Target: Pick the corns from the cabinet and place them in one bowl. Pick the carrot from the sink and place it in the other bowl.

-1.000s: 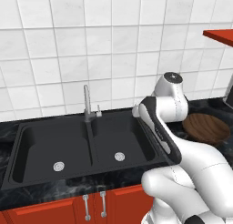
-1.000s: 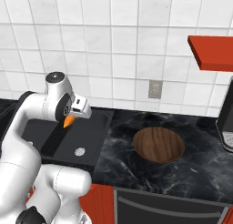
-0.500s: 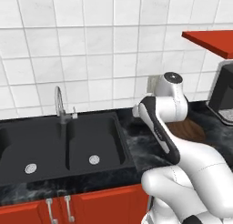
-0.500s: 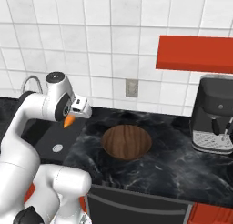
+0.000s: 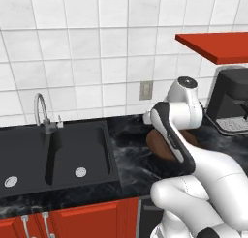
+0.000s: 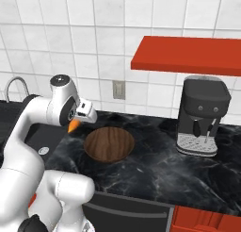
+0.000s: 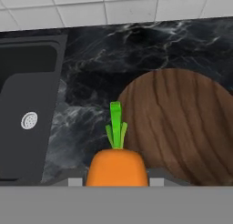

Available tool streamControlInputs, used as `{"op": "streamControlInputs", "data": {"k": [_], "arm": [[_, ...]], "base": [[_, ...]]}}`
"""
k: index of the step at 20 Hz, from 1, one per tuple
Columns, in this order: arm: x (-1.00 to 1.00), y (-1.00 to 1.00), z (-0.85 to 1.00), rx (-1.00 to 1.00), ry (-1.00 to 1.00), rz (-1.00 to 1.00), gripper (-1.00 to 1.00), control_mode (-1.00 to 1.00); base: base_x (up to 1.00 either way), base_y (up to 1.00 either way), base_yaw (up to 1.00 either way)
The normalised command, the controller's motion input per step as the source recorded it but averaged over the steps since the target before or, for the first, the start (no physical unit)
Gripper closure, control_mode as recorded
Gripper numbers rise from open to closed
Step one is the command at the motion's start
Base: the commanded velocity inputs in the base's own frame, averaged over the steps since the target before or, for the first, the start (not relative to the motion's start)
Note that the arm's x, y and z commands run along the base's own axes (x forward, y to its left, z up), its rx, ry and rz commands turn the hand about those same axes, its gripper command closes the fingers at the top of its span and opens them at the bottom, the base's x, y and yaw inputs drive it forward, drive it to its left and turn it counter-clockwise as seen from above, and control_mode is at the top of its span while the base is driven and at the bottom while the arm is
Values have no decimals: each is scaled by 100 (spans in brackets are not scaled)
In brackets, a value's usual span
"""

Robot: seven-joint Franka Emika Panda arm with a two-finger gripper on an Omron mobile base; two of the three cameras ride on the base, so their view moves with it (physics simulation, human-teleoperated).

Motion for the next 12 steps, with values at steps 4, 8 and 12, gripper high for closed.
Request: {"op": "streamControlInputs", "data": {"k": [4, 8, 12], "arm": [[0, -3, 0, 0, 0, 0, 100, -100], [30, -8, 0, 0, 0, 1, 100, -100], [46, -38, -36, -6, 0, 0, 100, -100]], "base": [[0, 0, 0], [0, 0, 0], [0, 0, 0]]}}
